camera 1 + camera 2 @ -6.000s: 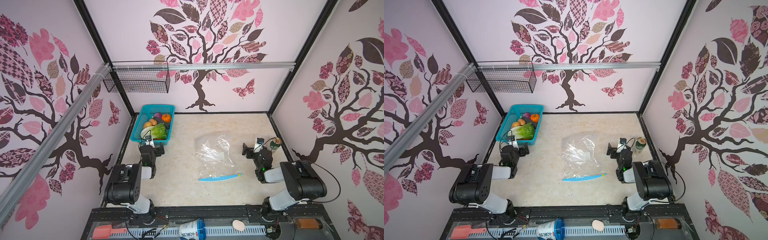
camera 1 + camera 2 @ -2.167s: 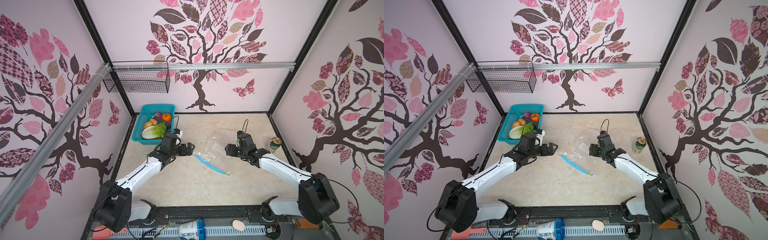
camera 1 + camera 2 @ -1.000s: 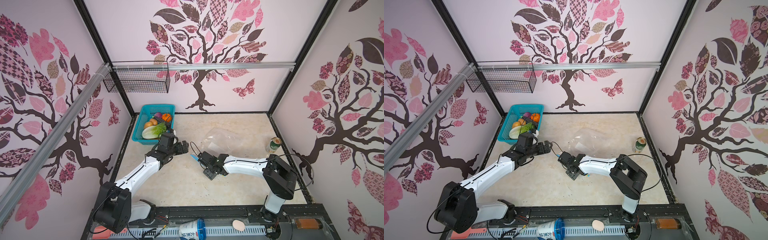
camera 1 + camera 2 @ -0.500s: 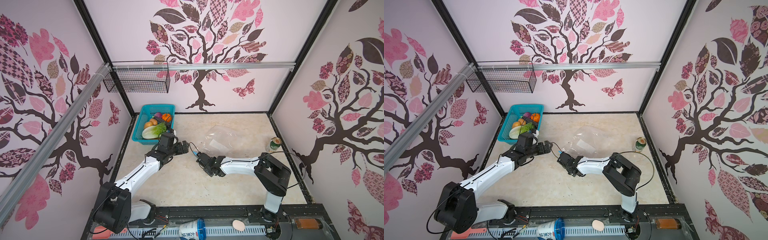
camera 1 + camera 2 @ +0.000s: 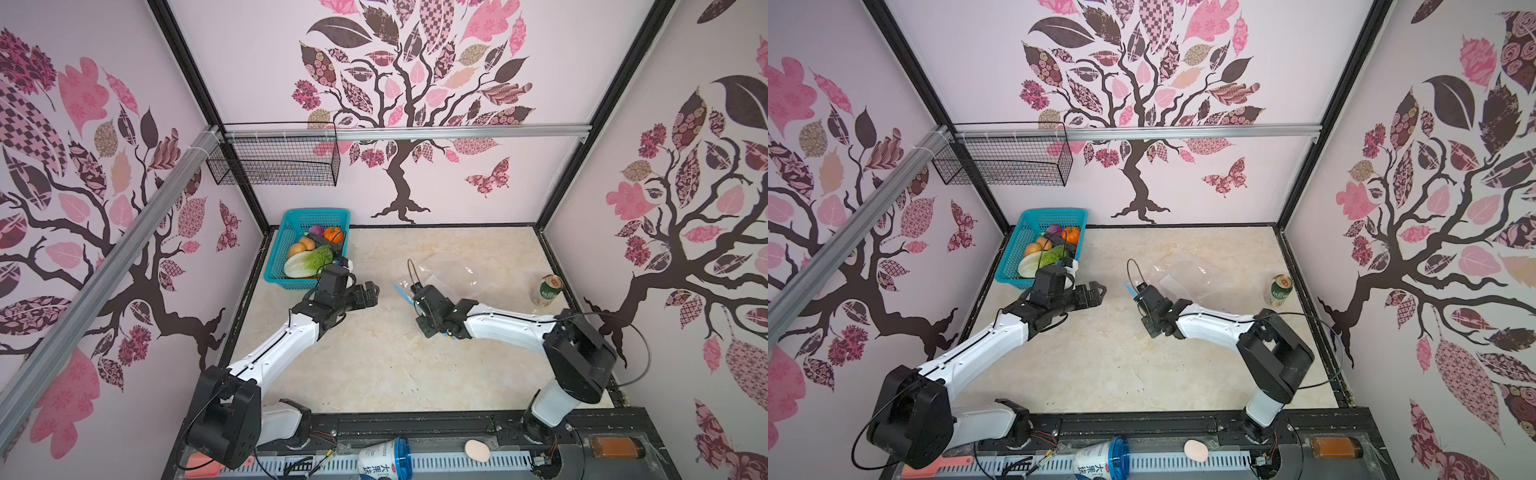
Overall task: Place the food in the zip-top bag and seal the zipper
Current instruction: 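Lift the bag's zipper edge with the right gripper toward the left gripper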
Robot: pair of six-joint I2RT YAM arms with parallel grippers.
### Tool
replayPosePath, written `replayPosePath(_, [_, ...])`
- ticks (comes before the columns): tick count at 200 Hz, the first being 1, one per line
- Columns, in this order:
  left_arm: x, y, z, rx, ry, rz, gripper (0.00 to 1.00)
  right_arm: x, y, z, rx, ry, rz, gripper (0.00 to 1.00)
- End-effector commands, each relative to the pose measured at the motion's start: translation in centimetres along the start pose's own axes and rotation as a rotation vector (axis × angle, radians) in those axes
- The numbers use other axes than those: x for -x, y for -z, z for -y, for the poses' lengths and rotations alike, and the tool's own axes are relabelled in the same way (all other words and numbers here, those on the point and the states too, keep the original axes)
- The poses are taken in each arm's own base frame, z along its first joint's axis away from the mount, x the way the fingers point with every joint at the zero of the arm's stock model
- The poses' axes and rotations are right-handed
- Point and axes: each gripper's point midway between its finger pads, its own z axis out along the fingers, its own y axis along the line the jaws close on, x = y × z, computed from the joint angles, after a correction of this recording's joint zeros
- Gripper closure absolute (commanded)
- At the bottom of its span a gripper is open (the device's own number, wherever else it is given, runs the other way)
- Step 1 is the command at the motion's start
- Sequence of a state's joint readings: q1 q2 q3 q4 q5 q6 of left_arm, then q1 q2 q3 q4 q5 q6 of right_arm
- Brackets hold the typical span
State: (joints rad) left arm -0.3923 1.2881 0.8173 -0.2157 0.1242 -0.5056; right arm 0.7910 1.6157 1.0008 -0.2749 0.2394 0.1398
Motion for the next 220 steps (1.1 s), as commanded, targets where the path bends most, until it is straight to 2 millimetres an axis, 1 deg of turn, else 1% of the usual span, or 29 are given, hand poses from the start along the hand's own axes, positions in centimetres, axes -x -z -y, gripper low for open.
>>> replayPosePath(1, [1.8,0.8,2.1,-0.093,0.017,0.051,0.02,2.4,2.6,-1.4,0.147,-0.105,0.087,1.0])
replayPosePath(20, [1.5,0.6,3.6,-0.185,0.039,0.038,0.02,3.3,3.6,-1.9,0.211,-0.151,0.102,1.0])
replayPosePath(31, [1.2,0.5,4.4,-0.233,0.045,0.026,0.02,4.2,4.3,-2.1,0.24,-0.181,0.122,1.0])
replayPosePath(55, [1.2,0.9,6.1,-0.328,0.042,0.026,0.02,6.0,6.3,-3.3,0.34,-0.232,0.182,1.0])
replayPosePath(71, [1.2,1.1,6.7,-0.365,0.047,0.029,0.01,6.9,7.7,-4.2,0.417,-0.259,0.221,1.0])
replayPosePath(83, [1.3,1.3,6.8,-0.371,0.048,0.034,0.02,7.1,8.2,-4.5,0.448,-0.277,0.237,1.0])
replayPosePath(109, [1.2,1.1,6.6,-0.361,0.058,0.031,0.08,7.0,8.6,-4.4,0.462,-0.298,0.264,1.0])
replayPosePath(130, [1.2,0.8,6.6,-0.363,0.072,0.029,0.12,6.4,8.3,-4.8,0.486,-0.3,0.263,1.0])
replayPosePath(153, [2.0,0.7,6.8,-0.383,0.113,0.044,0.13,5.5,7.5,-5.0,0.496,-0.314,0.241,1.0])
replayPosePath(167, [2.8,0.8,7.1,-0.388,0.125,0.069,0.15,5.1,7.1,-5.0,0.496,-0.327,0.24,1.0])
replayPosePath(185, [3.3,0.7,7.3,-0.387,0.124,0.071,0.21,4.9,7.2,-5.1,0.505,-0.335,0.246,1.0])
replayPosePath(220, [3.3,-0.7,7.3,-0.38,0.146,0.041,0.35,4.9,7.4,-5.2,0.519,-0.33,0.259,1.0])
